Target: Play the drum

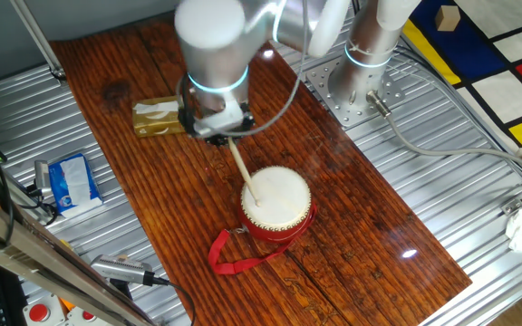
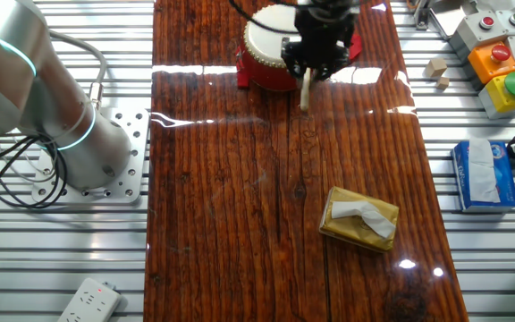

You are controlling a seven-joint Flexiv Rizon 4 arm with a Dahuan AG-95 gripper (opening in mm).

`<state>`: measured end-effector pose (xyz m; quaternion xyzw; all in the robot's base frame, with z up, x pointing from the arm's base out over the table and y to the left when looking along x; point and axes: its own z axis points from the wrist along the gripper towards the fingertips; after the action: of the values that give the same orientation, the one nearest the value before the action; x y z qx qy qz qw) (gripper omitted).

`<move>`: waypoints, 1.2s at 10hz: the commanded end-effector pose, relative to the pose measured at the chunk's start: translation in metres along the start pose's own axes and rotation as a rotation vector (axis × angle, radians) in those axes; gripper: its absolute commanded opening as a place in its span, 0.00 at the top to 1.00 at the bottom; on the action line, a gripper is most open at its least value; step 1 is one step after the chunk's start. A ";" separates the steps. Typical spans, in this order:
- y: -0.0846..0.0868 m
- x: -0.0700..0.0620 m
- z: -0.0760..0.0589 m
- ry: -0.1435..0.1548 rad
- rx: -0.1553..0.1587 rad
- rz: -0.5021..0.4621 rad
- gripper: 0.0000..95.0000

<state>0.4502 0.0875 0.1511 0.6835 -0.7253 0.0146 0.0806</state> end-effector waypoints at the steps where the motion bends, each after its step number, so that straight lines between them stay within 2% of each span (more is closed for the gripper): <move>1: 0.005 -0.004 0.009 0.077 -0.004 -0.034 1.00; 2: 0.007 -0.006 0.013 0.135 -0.002 -0.044 1.00; 3: 0.009 -0.009 0.016 0.158 -0.001 -0.045 1.00; 5: 0.011 -0.010 0.012 0.149 -0.002 -0.034 1.00; 12: 0.012 -0.010 0.011 0.145 0.003 -0.033 1.00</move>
<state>0.4376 0.0970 0.1396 0.6927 -0.7061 0.0630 0.1328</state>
